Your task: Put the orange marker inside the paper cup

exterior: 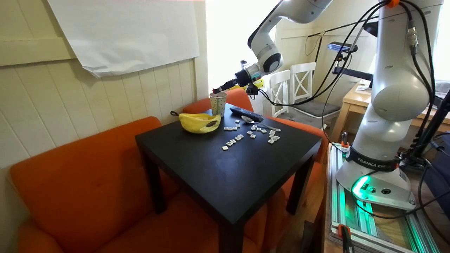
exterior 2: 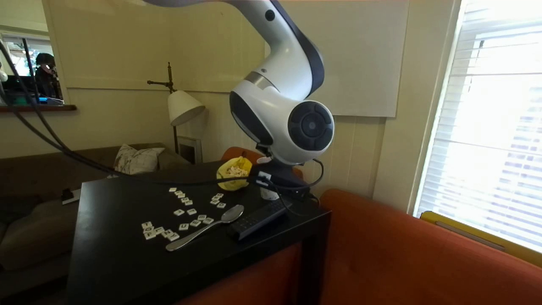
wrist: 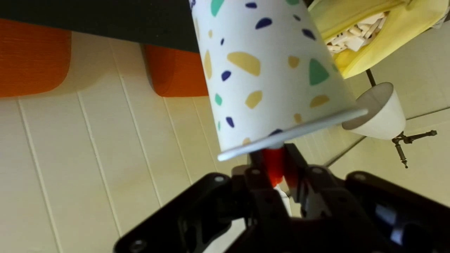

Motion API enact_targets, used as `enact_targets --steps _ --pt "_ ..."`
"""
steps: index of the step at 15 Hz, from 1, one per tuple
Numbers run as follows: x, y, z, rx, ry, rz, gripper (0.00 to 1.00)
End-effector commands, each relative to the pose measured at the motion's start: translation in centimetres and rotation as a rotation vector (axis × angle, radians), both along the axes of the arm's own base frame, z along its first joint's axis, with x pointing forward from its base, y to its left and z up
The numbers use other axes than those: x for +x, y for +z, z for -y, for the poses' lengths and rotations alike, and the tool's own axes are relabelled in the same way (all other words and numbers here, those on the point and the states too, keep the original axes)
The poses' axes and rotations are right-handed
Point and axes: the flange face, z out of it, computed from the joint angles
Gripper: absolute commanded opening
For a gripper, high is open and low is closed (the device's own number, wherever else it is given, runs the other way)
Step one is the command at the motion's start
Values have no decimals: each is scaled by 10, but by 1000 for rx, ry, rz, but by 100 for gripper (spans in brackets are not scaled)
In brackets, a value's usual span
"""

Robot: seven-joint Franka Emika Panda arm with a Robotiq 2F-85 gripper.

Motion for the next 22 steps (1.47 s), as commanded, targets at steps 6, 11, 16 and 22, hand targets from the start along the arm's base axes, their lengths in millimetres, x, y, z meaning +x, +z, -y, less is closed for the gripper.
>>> enact_targets --steps 6,11,16,22 --pt "-16 48 -4 38 115 51 70" --pt "-19 67 1 0 158 11 99" --pt "-17 56 -10 16 175 -6 100" --pt "-24 75 -13 5 71 -38 100"
